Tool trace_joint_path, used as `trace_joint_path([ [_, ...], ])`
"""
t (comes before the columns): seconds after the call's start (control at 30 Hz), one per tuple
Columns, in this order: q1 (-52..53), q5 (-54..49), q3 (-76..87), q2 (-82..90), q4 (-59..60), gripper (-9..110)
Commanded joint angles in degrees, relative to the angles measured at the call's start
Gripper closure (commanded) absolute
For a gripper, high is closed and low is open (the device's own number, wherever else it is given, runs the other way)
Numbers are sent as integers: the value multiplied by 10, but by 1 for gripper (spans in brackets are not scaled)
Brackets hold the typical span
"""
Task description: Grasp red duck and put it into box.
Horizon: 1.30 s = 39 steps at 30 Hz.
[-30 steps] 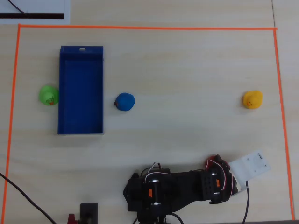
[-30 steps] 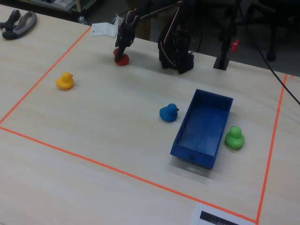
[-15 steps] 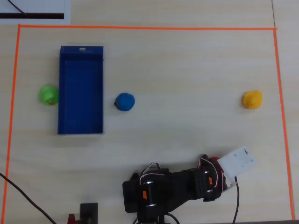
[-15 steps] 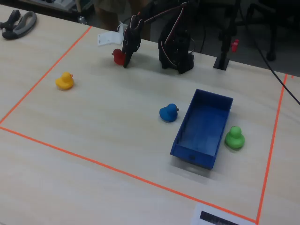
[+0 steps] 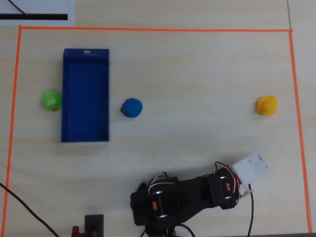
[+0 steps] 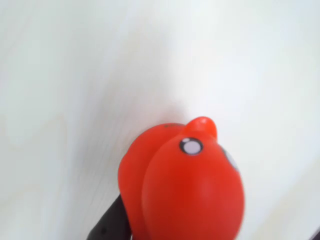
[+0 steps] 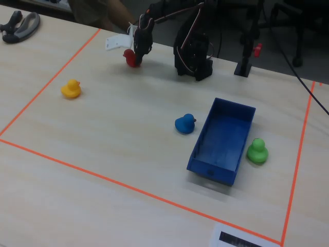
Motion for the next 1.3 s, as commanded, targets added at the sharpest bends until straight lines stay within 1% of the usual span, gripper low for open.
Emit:
trace_joint_path([
  [0.0,-36,69,-80,35,37,101],
  [0.17,-105,157,-167,83,65,101],
  [0.3,-185,223,-223,139,118,101],
  [0.43,-308,308,-253,207,195,101],
  [0.63,-547,454,-317,276,291,101],
  [0.73,-642,506,-350,274,296,101],
  [0.93,-780,581,-377,223,275,101],
  [1.27,-998,690,-460,42,227,101],
])
